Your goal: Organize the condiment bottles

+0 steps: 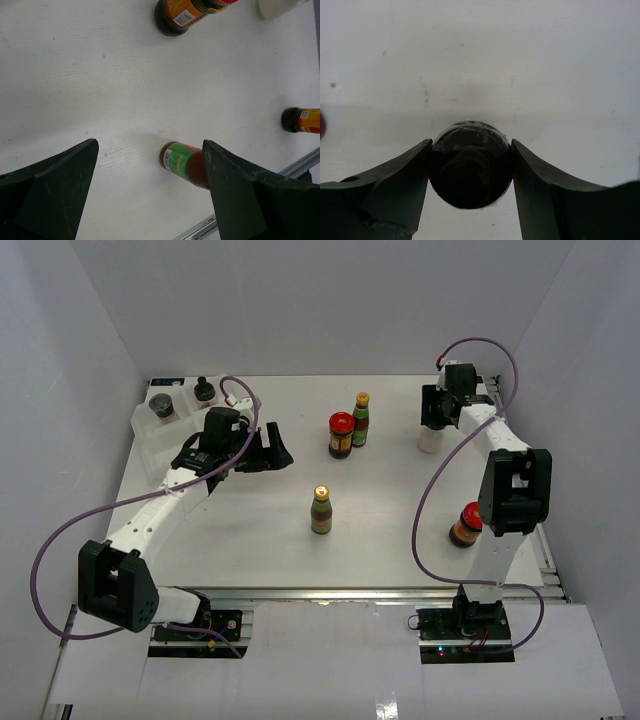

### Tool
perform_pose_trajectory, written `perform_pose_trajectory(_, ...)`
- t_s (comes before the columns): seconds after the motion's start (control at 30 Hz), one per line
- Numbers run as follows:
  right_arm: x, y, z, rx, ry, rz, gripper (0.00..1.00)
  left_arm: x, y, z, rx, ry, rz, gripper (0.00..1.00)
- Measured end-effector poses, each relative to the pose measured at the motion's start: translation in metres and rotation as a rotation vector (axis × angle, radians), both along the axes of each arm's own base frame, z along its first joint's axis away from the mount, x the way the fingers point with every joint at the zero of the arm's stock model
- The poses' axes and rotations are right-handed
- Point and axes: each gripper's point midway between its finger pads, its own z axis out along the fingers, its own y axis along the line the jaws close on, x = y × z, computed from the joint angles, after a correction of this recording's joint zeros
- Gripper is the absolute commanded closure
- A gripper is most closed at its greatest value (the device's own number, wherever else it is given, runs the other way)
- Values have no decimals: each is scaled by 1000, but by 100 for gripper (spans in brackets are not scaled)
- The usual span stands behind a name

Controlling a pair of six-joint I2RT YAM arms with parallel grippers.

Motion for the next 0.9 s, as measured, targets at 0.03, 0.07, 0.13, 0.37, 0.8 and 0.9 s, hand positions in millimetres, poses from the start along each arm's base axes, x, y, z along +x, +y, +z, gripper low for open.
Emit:
perform_pose_trajectory(0.03, -14, 11, 2, -5, -2, 21, 65, -1, 0, 2, -3, -6, 0, 4)
perform_pose_trajectory(0.07, -29, 22, 3, -13, 1, 41, 65, -1, 0, 5, -6, -14, 0, 5)
perform_pose_trajectory(0.13, -60, 43, 6, -26, 4, 89, 65, -3, 1, 11, -11, -29, 0, 5)
perform_pose_trajectory(0.37, -149, 88, 11, 19, -42, 200, 66, -8, 2, 33, -21, -69, -8, 5)
perform_pose_trajectory(0.8, -241, 128, -16, 85, -68, 337, 65, -29, 0, 82, -59, -151, -78, 6)
perform_pose_trajectory(0.9, -250, 135, -17, 92, -98, 352, 62, -32, -2, 89, -73, -161, -94, 6)
